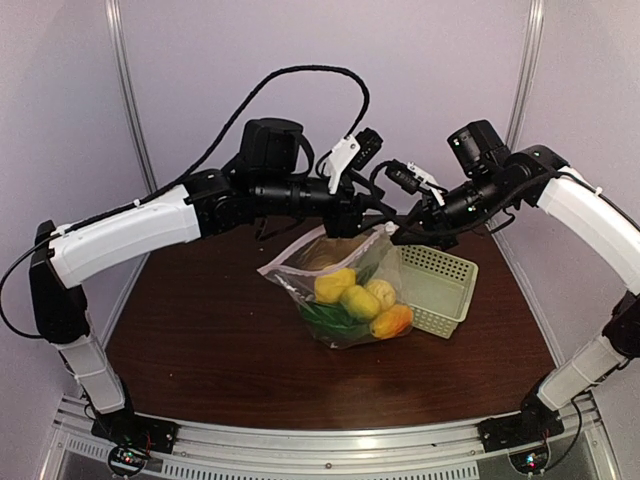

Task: Place the food in the zip-top bag and seal the zipper
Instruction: Zip the zipper of the food storage bag.

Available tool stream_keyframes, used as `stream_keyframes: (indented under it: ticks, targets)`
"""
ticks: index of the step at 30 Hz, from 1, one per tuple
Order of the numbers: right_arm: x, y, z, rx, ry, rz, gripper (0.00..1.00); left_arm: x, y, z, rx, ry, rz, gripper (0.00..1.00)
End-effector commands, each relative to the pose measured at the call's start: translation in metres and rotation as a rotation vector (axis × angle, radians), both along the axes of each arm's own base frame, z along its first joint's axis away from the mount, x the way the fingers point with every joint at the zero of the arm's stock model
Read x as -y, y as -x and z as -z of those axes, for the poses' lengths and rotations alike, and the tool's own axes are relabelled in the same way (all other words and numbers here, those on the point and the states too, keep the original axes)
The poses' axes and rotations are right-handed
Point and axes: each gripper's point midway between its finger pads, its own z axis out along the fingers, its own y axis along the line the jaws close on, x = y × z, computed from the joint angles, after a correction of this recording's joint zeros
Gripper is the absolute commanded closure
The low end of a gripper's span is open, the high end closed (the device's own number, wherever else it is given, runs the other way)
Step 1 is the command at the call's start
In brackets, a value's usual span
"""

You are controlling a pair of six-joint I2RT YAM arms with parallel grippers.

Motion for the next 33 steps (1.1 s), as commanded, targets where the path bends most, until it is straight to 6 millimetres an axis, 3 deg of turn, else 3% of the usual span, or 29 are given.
stream_keyframes:
  ticks: [1,6,20,29,33]
  targets:
    - [0.003,0.003,-0.011,0.027,-0.028,0.001,1.0,0.012,0.014,0.005,-0.059,-0.013,0.101,0.5]
    - [0.003,0.003,-0.011,0.028,-0.029,0.003,1.0,0.016,0.012,0.018,-0.077,-0.047,0.107,0.53]
    - [0.005,0.003,-0.01,0.041,-0.023,0.011,1.0,0.016,0.003,0.029,-0.106,-0.079,0.094,0.66]
    - [0.006,0.003,-0.011,0.044,-0.024,0.015,1.0,0.018,0.008,0.035,-0.125,-0.084,0.127,0.67]
    - [0.006,0.003,-0.012,0.05,-0.024,0.019,1.0,0.018,0.009,0.037,-0.126,-0.089,0.134,0.75]
